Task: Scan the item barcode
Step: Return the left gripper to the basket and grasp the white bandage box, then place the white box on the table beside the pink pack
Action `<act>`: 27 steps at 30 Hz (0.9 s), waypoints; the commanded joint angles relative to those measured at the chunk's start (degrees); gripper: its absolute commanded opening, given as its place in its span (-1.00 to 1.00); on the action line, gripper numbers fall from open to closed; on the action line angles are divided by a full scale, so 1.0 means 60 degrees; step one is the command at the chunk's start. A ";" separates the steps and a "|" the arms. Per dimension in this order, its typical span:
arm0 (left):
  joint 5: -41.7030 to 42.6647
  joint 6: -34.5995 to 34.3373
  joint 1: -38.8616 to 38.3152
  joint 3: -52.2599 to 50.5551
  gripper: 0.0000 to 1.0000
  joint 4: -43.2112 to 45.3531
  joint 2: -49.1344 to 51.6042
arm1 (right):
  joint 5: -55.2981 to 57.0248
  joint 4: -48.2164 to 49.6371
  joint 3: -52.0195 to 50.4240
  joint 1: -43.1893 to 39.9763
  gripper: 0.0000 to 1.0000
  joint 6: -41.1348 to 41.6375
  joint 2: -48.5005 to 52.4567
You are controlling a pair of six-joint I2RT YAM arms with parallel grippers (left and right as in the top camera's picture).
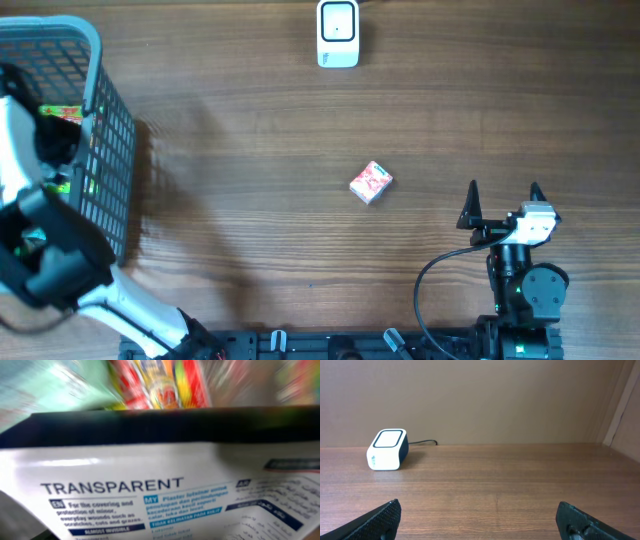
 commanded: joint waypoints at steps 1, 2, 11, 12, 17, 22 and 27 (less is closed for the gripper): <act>0.0514 0.0142 0.0543 0.0382 0.36 -0.0219 -0.1953 | -0.0011 0.0055 -0.0011 0.0047 0.99 -0.0164 -0.0062; 0.1075 0.0146 0.0645 0.0382 0.36 -0.0306 -0.2444 | -0.0011 0.0055 -0.0011 0.0047 0.99 -0.0164 -0.0062; 0.7843 0.1402 -0.0903 0.0372 0.34 -0.0372 -0.5140 | -0.0011 0.0058 -0.0011 0.0047 0.99 -0.0164 -0.0062; 0.8014 0.1825 -0.1209 0.0372 0.34 -0.0364 -0.5129 | -0.0011 0.0055 -0.0011 0.0047 0.99 -0.0164 -0.0062; 0.8739 0.5297 -0.3253 0.0372 0.34 -0.0379 -0.5122 | -0.0011 0.0055 -0.0011 0.0047 0.99 -0.0164 -0.0062; 1.0123 0.8145 -0.5027 0.0350 0.35 -0.0521 -0.5042 | -0.0011 0.0055 -0.0011 0.0047 0.99 -0.0164 -0.0062; 1.0120 0.8954 -0.6120 0.0124 0.34 -0.0539 -0.4779 | -0.0011 0.0055 -0.0011 0.0047 0.99 -0.0164 -0.0062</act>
